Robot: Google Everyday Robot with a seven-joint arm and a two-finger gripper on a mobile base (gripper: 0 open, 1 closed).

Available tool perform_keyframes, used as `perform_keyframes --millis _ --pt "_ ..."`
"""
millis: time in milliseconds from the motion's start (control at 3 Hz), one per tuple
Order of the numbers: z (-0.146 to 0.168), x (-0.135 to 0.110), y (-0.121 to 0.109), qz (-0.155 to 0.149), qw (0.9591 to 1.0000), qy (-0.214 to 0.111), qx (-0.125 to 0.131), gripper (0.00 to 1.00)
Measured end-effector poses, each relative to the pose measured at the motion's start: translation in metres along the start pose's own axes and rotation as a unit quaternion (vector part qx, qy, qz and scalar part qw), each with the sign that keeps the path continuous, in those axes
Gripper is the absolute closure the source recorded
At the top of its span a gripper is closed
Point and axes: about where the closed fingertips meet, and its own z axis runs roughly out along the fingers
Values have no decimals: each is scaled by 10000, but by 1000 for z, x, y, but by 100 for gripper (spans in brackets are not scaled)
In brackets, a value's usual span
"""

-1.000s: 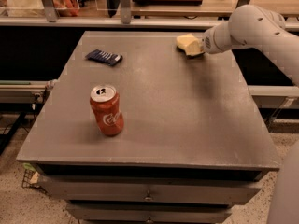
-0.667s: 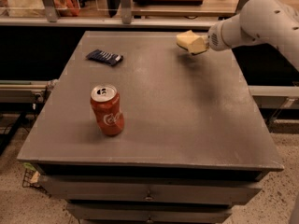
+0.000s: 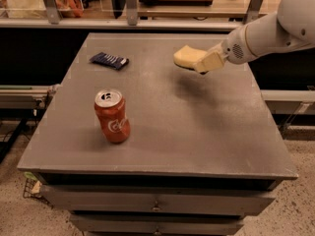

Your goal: Move sponge near coke can

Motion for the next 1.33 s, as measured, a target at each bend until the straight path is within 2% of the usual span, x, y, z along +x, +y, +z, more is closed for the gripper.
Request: perform_keyframes --millis 333,667,1000,1333 --pt "-6 8 69 -678 9946 124 -777 100" --pt "-7 15 126 -1350 9795 163 -1488 100" --pt "-11 22 152 -1770 9667 219 -1834 100" --pt "-13 29 174 -2127 9533 361 -2111 84"
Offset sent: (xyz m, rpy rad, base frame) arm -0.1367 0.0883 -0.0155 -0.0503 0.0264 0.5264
